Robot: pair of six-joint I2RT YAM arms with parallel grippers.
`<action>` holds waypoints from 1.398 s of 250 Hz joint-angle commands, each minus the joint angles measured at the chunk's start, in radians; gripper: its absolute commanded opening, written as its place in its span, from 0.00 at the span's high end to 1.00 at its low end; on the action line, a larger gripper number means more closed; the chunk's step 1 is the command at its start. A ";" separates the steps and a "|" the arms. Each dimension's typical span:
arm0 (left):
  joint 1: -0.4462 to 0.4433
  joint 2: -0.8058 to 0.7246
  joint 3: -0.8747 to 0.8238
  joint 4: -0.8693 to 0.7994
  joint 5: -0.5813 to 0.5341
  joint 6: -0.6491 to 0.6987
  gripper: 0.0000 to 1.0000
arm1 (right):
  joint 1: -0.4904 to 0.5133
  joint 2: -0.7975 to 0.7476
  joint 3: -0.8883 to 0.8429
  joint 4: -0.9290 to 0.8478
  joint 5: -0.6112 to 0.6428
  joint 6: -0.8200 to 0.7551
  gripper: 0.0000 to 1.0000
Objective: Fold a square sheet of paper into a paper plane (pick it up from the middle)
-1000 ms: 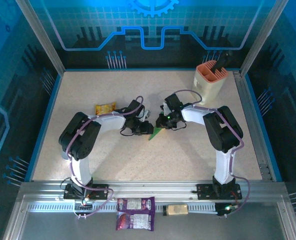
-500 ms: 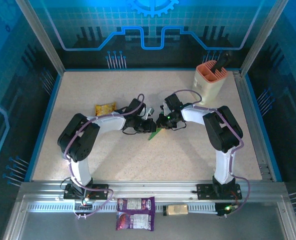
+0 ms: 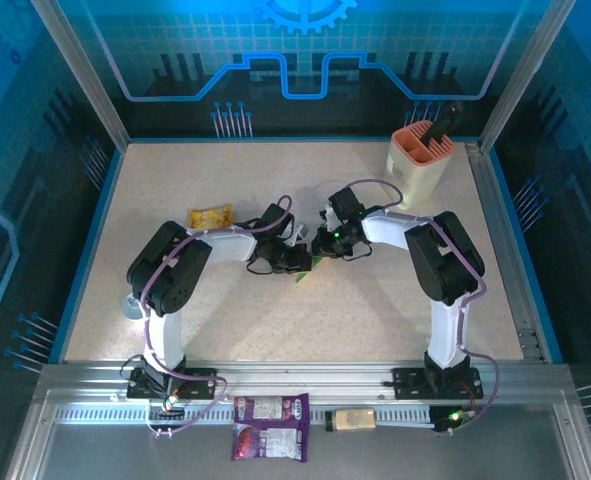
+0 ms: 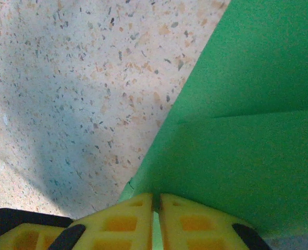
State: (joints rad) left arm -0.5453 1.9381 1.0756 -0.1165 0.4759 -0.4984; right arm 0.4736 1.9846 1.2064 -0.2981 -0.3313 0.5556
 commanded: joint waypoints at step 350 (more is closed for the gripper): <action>-0.007 -0.334 -0.301 0.176 -0.057 -0.219 0.87 | 0.099 0.023 0.027 -0.126 0.008 0.050 0.86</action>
State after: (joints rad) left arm -0.5465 1.5661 0.7704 -0.0048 0.4271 -0.6369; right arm 0.5514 2.0125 1.2716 -0.3874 -0.3111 0.5789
